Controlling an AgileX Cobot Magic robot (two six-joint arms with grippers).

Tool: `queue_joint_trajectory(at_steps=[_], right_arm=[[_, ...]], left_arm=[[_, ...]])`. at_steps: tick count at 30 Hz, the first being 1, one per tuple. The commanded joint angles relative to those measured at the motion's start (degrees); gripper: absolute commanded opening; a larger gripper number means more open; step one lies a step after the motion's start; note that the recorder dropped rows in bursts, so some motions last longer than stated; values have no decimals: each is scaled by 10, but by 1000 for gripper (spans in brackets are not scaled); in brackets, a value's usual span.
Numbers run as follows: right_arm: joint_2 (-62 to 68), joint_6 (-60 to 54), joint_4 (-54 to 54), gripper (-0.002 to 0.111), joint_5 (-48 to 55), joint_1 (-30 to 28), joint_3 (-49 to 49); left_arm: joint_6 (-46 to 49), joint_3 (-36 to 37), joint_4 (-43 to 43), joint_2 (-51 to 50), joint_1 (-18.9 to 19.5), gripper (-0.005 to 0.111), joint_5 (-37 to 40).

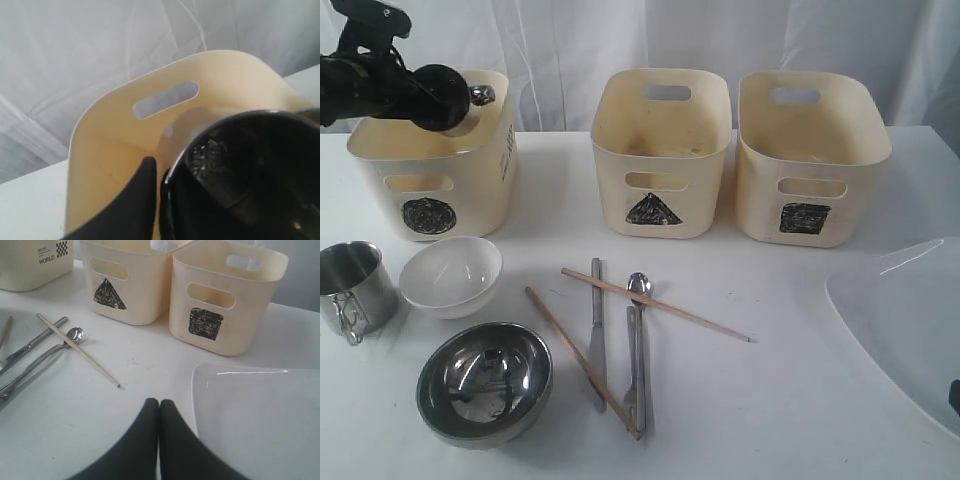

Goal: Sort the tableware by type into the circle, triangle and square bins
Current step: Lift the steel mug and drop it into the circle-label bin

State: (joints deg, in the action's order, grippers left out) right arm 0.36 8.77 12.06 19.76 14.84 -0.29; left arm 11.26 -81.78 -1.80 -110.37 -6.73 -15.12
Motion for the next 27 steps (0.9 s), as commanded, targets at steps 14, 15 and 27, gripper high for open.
queue_joint_trajectory(at_steps=[14,15,27], right_arm=[[-4,1,0,0,-1,1,3],[-4,1,0,0,-1,1,3],[-4,1,0,0,-1,1,3]], left_arm=[[-27,-6,2,220,-3,55,411],[-27,-6,1,232,-3,55,459],[-150,111,-91,251,71,55,551]])
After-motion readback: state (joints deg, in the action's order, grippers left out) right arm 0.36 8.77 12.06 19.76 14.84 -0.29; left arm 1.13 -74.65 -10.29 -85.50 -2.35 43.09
